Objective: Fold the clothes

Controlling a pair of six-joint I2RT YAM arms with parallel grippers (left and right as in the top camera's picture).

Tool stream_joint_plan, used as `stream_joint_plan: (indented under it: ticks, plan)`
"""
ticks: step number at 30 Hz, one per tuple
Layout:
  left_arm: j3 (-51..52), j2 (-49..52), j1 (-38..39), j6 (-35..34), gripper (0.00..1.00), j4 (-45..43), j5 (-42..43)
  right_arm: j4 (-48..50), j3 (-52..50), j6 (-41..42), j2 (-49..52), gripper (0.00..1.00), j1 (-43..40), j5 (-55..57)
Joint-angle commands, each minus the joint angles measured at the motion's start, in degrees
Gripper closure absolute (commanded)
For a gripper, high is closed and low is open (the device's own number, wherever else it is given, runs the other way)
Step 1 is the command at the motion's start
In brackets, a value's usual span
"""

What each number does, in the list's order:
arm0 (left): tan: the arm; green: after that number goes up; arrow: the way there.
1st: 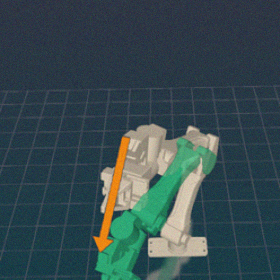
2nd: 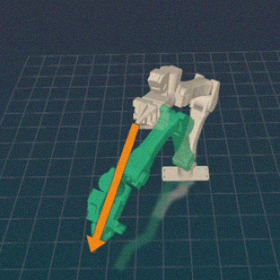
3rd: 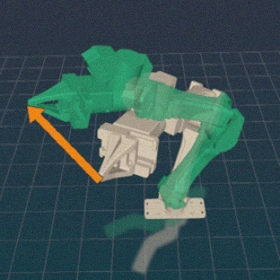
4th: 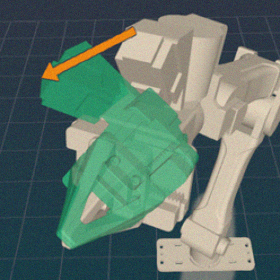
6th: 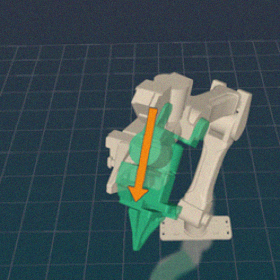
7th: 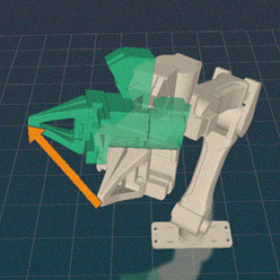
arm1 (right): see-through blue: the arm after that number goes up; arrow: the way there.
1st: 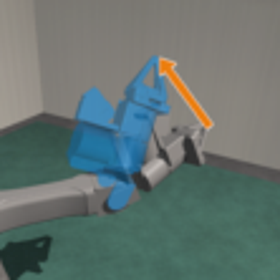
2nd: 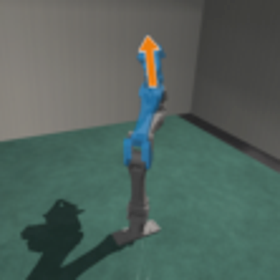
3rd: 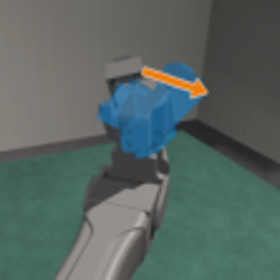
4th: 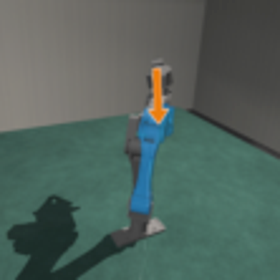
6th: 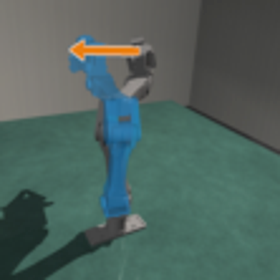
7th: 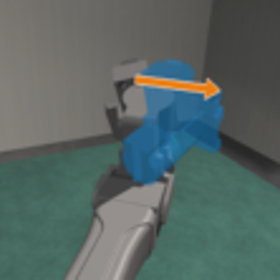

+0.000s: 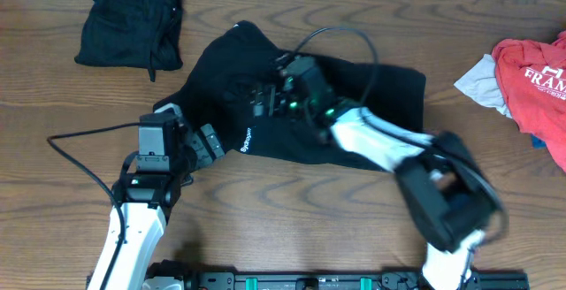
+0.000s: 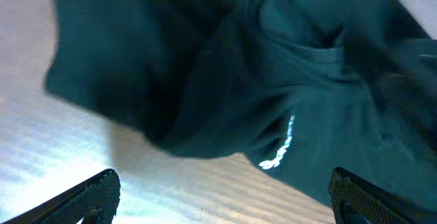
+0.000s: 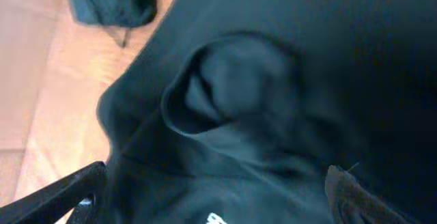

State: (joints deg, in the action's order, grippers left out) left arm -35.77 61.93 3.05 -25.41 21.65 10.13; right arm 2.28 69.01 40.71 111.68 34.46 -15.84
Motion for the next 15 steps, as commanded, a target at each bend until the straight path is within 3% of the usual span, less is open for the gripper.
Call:
stream_joint_plan:
  ticks: [1,9,15]
  plan:
    - [-0.9,3.0,-0.2,2.5,0.03,-1.8,2.8,-7.5,1.2,-8.2,-10.3,0.01,-3.6,6.3]
    - [-0.9,15.5,-0.2,4.2,0.03,-11.9,6.2,-32.7,1.2,-14.3,-24.4,0.01,-9.7,12.2]
    - [-0.9,20.7,-0.3,5.7,0.03,-13.7,6.1,-49.2,1.2,-15.5,-26.8,0.01,-12.8,13.1]
